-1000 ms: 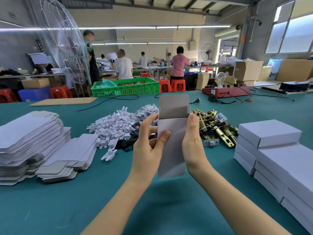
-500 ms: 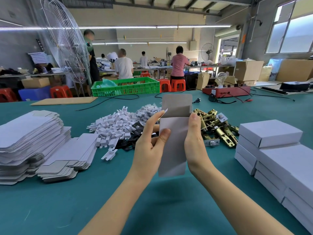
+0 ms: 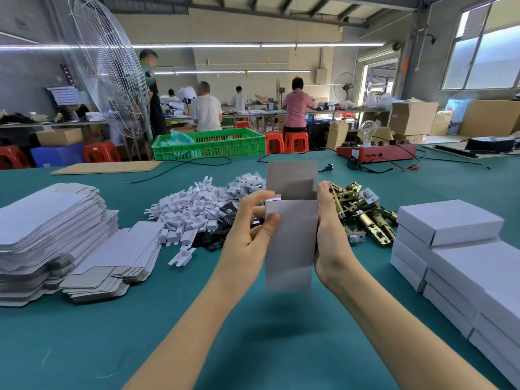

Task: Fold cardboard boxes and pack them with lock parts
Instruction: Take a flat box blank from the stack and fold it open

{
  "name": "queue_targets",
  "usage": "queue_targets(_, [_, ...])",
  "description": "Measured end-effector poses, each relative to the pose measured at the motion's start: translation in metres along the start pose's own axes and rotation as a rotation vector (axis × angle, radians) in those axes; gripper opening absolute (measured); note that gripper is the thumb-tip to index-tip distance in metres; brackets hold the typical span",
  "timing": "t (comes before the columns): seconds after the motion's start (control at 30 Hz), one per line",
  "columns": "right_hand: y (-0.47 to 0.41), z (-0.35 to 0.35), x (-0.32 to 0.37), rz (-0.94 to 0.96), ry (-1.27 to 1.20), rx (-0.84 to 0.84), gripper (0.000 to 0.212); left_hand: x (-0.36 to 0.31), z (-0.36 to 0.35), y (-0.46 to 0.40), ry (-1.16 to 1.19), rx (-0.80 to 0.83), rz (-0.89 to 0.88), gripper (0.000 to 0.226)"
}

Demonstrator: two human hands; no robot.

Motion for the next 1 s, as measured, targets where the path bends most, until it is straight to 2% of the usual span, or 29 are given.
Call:
queue_targets(0.17, [-0.001, 0.001, -0.001, -0.011, -0.029, -0.016, 0.038, 0.004, 0.001, 0.0, 0.038, -0.011, 0.078, 0.022])
queue_targets(0.3, [0.0, 0.001, 0.006, 0.107, 0.103, -0.069, 0.028, 0.004, -0.008, 0.008, 0.02, -0.032, 0.081, 0.02])
queue_targets(0.43, [0.002, 0.002, 0.014, 0.205, 0.188, -0.084, 0.013, 0.002, -0.011, 0.01, 0.073, -0.083, 0.094, 0.031])
queue_targets(0.57, [0.003, 0.001, 0.018, 0.265, 0.186, -0.082, 0.031, 0.006, -0.008, 0.008, 0.116, -0.164, 0.166, 0.032])
queue_targets(0.83, [0.01, -0.006, 0.026, 0.361, 0.156, -0.032, 0.034, 0.004, -0.008, 0.007, 0.18, -0.206, 0.169, 0.029])
queue_targets(0.93, [0.01, -0.007, 0.025, 0.375, 0.148, -0.023, 0.035, 0.001, -0.004, 0.008, 0.223, -0.273, 0.144, 0.02])
queue_targets(1.0, [0.011, -0.008, 0.025, 0.381, 0.146, -0.026, 0.038, 0.002, -0.001, 0.008, 0.274, -0.32, 0.165, 0.022])
Point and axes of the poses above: each hand's wrist, its own y-axis away from the middle knuckle, its own z-axis out of the back of the hand, x = y × z, the point moved 7 cm from there along -y, towards the middle knuckle, and after that the axes turned 11 degrees about -x, right-handed, at the moved point
